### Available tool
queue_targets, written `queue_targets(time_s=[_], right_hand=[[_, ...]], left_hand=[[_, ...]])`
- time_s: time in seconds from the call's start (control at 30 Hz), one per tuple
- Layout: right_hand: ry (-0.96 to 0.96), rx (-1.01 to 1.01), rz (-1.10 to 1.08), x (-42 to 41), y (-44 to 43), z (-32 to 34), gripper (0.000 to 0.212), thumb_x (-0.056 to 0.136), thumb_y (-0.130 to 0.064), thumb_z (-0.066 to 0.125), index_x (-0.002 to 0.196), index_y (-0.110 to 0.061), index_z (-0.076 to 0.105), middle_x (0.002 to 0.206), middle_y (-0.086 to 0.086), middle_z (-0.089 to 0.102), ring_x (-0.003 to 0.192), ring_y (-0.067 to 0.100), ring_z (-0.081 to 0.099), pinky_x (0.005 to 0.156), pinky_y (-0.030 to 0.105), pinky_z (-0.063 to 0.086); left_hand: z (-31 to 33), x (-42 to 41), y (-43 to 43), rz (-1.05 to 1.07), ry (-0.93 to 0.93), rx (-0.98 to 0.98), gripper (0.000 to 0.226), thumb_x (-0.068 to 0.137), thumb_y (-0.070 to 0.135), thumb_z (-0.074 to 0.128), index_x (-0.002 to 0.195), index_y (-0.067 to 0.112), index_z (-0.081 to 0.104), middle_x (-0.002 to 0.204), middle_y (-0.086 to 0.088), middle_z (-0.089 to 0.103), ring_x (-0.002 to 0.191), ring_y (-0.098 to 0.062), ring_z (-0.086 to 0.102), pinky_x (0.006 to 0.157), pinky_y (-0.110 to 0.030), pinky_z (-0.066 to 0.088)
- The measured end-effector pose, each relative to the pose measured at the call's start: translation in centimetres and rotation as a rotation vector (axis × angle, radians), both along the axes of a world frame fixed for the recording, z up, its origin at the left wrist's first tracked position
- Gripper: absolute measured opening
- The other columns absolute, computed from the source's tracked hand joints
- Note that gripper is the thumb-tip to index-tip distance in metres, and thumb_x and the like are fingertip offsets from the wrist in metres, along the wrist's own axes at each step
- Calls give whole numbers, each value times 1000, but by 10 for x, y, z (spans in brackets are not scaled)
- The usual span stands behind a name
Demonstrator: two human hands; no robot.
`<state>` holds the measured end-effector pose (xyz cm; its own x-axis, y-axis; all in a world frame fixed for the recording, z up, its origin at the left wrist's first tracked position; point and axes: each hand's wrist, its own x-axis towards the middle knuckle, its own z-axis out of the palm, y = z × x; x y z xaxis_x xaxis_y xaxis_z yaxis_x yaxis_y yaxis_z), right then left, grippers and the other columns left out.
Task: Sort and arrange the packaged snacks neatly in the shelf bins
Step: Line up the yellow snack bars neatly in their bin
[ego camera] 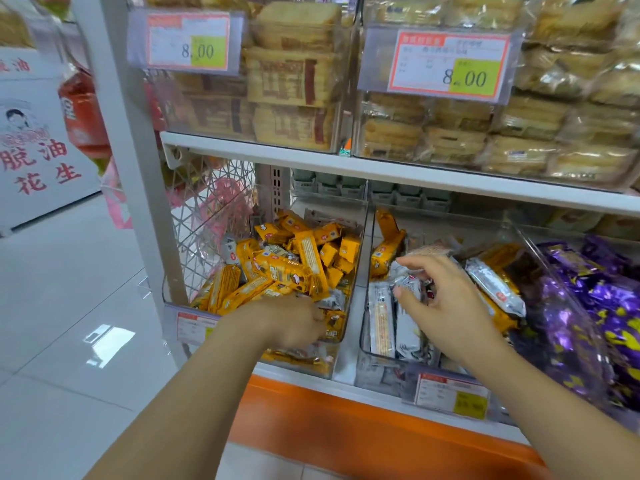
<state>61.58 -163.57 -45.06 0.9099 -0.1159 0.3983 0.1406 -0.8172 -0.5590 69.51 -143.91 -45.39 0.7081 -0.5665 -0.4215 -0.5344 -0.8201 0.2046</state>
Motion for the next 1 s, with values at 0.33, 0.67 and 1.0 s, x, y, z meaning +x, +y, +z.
queue_targets(time_s=[0.33,0.67,1.0], right_hand=[[-15,8,58,-7,2,1,29,88,-25,61,107,-45,50,108,-30,46,100,-16,41,85,0,29],[-72,287,246,-30,18,17,52,76,-43,64,118,-56,35,113,-33,54,109,-8,53,92,9,41],[-121,74,-48,-53,-40,21,56,80,-25,68,115,-52,34,100,-19,55,86,1,57,73,21,50]], left_hand=[[10,2,40,-10,57,-518,25,87,20,67,106,35,62,69,13,50,57,2,49,58,-16,38],[37,-35,-21,68,33,-1453,25,79,15,73,98,30,65,97,9,69,95,-7,64,81,-24,53],[29,-42,-73,36,-68,-1252,28,86,19,67,110,32,58,113,13,61,100,4,58,87,-16,48]])
